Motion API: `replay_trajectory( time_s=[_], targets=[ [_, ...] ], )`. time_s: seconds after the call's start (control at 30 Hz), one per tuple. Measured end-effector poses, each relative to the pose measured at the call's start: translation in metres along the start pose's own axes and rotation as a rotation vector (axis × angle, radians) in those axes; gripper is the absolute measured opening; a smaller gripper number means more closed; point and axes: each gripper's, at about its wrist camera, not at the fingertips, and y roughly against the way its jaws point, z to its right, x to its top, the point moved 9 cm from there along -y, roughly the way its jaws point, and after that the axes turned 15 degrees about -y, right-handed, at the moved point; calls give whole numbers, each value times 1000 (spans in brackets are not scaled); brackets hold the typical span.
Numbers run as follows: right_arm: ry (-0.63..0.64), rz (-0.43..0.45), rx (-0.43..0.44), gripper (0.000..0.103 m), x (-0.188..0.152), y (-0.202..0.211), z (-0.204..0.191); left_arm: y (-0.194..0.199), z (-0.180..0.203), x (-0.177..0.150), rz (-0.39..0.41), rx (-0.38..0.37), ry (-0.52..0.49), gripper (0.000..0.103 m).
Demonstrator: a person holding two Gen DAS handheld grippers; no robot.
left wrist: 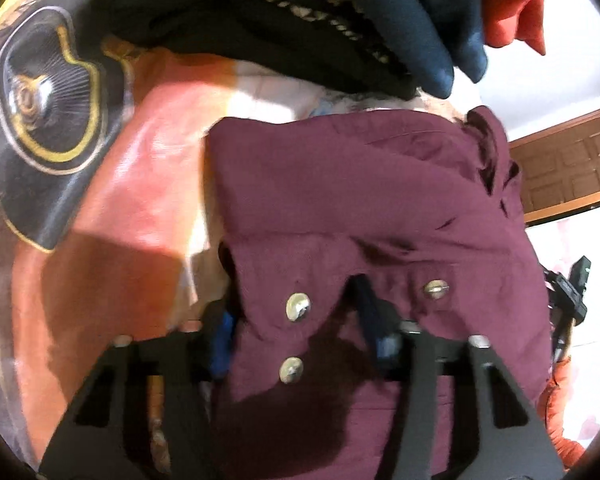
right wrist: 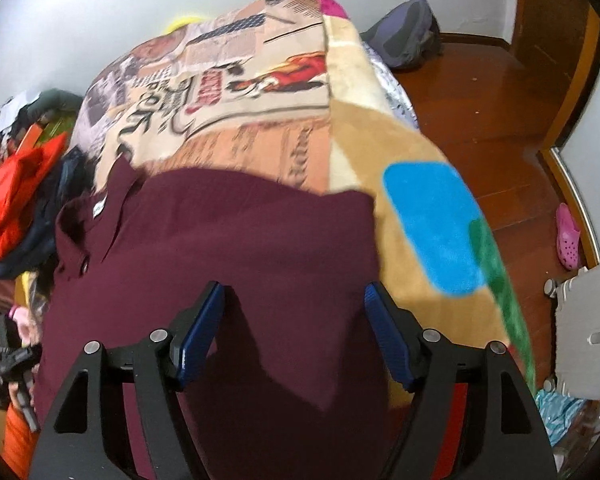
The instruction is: Fold large clothes
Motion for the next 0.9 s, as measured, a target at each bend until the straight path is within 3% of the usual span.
replay_trajectory(
  time_s=[0.1, 0.23, 0.33, 0.43, 0.63, 0.9],
  targets=[
    [-17, 46, -67, 69, 15, -2, 13, 3, 10, 3, 14, 44, -31, 32],
    [-62, 58, -52, 65, 20, -8, 22, 20, 28, 9, 49, 170, -118, 18],
    [-65, 55, -7, 31, 18, -10, 17, 38, 44, 15, 85, 224, -157, 14],
    [-76, 90, -28, 9, 19, -5, 17, 65, 65, 31, 138, 296, -199, 13],
    [-8, 211, 5, 7, 27, 44, -1, 137, 131, 58, 314, 358, -352, 13],
    [119, 373, 100, 6, 47, 137, -59, 190, 226, 105, 478, 396, -561, 13]
  ],
)
